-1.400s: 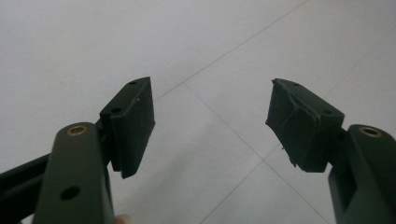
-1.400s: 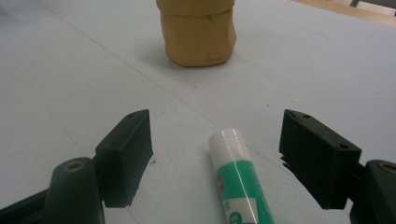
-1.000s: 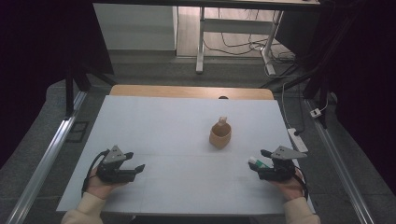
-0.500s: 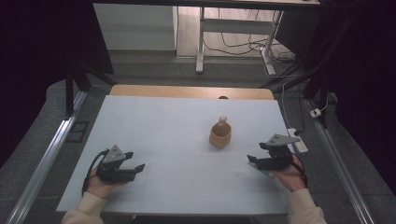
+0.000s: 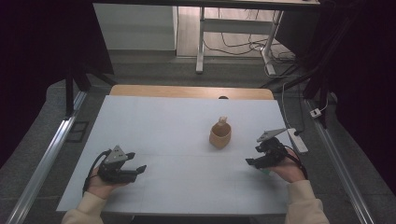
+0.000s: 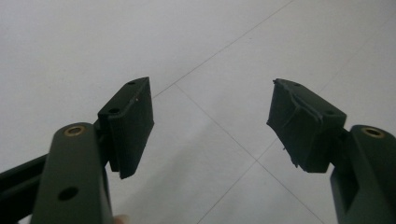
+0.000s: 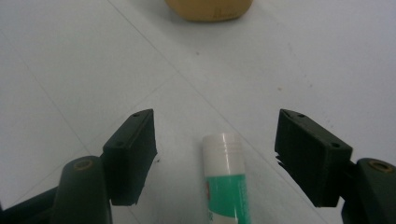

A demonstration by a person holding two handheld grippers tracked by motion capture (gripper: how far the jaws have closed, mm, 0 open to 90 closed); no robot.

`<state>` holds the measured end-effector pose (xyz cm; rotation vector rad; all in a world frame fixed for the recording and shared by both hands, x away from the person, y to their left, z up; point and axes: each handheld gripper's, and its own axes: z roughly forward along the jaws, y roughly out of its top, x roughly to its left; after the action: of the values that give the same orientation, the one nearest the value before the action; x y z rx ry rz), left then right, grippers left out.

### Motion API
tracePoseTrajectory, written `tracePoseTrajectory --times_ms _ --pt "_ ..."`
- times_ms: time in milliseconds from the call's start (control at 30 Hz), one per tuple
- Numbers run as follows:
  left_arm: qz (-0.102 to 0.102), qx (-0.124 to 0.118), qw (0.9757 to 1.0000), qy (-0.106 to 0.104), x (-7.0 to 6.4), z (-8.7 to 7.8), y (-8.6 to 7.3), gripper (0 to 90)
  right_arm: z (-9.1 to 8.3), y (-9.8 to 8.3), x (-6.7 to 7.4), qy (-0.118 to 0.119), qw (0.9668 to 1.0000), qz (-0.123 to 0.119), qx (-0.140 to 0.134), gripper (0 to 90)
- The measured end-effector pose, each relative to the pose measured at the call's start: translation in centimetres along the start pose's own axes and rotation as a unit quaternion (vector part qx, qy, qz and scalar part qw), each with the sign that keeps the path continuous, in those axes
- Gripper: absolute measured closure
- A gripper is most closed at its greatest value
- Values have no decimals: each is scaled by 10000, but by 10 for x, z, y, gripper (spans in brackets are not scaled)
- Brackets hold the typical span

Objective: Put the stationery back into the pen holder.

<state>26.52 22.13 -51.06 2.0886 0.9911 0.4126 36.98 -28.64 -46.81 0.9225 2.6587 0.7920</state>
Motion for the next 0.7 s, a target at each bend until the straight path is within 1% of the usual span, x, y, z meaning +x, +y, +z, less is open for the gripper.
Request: tracePoseTrajectory --times_ms 133,200,300,400,467,533,700 --pt "25 29 10000 -4 -1 1 0 301 7 -5 -4 7 9998 33 183 319" --pt "13 26 10000 -1 0 1 0 301 10 -5 -5 31 9997 56 252 332" --pt "-29 15 10000 -1 1 0 -1 301 14 -5 -5 40 9993 26 368 361" --pt "-59 -4 10000 -23 2 0 -1 300 18 -6 -5 35 9986 3 528 404" --pt "-71 -19 10000 -19 2 0 -1 300 20 -7 -6 76 9981 -4 611 446" --pt "-73 -18 10000 -14 3 0 -2 301 21 -9 -7 64 9976 16 690 483" --pt "-77 2 10000 -7 3 0 -2 300 23 -12 -9 97 9970 22 769 559"
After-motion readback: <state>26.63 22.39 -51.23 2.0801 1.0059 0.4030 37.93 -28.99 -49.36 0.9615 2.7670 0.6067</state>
